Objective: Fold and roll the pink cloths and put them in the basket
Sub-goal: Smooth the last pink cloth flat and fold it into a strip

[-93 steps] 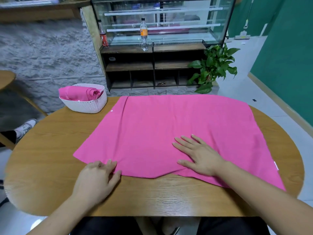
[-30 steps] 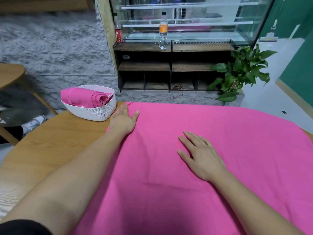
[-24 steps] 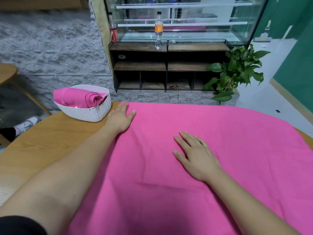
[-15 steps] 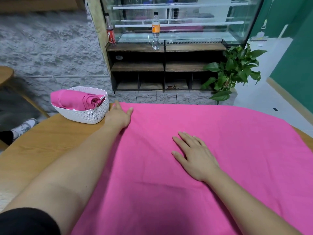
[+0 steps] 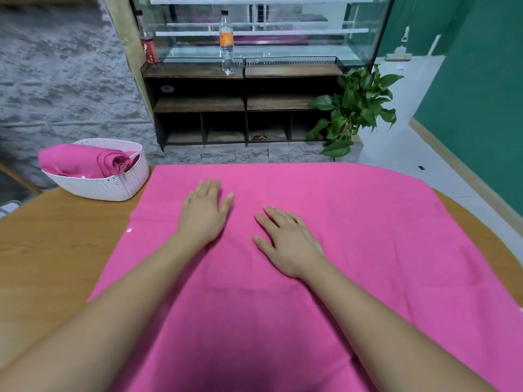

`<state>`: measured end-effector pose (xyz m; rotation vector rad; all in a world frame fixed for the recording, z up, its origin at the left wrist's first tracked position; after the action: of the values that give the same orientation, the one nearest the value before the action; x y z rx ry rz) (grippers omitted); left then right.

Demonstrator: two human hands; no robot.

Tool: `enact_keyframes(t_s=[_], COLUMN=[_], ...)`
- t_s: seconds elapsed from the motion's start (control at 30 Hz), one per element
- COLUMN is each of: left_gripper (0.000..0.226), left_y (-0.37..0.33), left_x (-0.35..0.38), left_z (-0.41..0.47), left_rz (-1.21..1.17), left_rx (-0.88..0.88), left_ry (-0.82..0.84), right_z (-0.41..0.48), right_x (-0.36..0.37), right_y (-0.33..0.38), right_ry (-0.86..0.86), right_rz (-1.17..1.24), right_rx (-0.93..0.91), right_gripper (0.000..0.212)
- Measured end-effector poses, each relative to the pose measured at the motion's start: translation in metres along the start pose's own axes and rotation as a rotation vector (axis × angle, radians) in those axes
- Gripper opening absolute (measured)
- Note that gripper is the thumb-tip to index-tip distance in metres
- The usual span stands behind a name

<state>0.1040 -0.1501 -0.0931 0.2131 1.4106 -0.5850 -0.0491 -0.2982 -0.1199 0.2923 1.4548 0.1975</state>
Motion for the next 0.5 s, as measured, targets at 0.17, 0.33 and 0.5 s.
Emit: enact_keyframes(t_s=[0.17,0.33,0.5], left_gripper=[0.070,0.071,0.060], left_y=[-0.033,-0.021,-0.019], left_x=[0.026,0.025,0.013], left_z=[-0.049,-0.057,-0.067], left_rz=[0.060,0.040,-0.061], left_rx=[0.063,0.033,0.077], left_ry=[0.055,0.003,-0.100], right_z=[-0.014,-0.050,-0.096], right_x=[-0.023,-0.040,-0.050], right_y=[-0.001,-0.030,-0.097], right_ry=[-0.236,-0.345,-0.195], right_rz=[0.049,-0.036,-0.018], right_rx=[0.026,0.100,0.176], right_gripper=[0.041,0.028,0.043])
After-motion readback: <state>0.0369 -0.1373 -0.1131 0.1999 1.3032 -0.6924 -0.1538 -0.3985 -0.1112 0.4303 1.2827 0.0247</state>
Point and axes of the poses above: each hand's wrist, its own z-axis towards the middle knuckle, its own x-axis out of the palm, y = z × x, the point moved 8 cm from there along z, towards the middle knuckle, and after that the axes turned 6 degrees about z, right-handed, at the moved point
